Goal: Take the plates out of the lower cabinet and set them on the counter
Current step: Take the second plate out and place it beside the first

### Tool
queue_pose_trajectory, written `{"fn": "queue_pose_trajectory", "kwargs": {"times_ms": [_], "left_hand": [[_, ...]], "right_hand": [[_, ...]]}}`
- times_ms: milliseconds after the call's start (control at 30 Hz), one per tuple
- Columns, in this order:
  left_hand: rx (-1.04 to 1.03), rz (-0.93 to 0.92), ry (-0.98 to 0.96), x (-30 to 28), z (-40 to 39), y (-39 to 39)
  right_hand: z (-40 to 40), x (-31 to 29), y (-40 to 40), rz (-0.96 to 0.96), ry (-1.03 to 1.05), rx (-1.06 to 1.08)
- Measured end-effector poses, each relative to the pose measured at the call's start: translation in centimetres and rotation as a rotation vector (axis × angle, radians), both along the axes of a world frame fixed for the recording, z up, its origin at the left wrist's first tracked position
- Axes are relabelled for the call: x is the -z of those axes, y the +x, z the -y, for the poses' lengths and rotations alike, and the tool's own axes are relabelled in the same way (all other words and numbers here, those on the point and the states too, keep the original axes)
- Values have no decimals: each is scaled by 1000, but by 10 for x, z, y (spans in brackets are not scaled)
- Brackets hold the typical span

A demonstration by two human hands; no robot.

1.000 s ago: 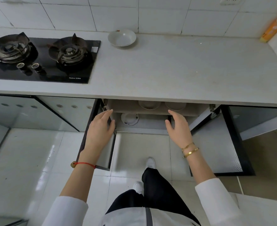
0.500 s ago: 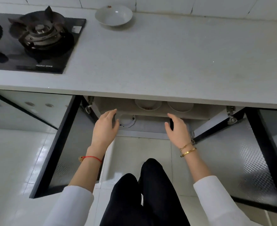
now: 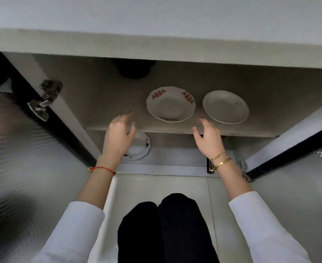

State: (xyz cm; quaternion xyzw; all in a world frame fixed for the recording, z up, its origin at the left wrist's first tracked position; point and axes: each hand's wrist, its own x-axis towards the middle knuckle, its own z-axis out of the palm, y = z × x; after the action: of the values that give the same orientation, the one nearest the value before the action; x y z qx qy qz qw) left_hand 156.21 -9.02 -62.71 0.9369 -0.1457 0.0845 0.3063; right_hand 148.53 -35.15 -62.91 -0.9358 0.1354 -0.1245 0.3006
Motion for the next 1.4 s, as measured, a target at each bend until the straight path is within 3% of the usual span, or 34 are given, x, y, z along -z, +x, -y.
{"fn": "queue_pose_trajectory", "kwargs": {"times_ms": [267, 467, 767, 1133, 1400], "left_hand": [[-12, 16, -83, 41, 25, 46], [-36, -180, -41, 48, 54, 89], [-24, -280, 8, 60, 75, 119], [31, -280, -144, 64, 73, 101], [64, -90, -238, 64, 41, 46]], "right_hand": [[18, 46, 46, 53, 23, 50], [27, 50, 86, 10, 54, 81], [35, 56, 116, -102, 112, 146], [35, 62, 106, -48, 113, 107], [9, 61, 48, 101, 194, 36]]}}
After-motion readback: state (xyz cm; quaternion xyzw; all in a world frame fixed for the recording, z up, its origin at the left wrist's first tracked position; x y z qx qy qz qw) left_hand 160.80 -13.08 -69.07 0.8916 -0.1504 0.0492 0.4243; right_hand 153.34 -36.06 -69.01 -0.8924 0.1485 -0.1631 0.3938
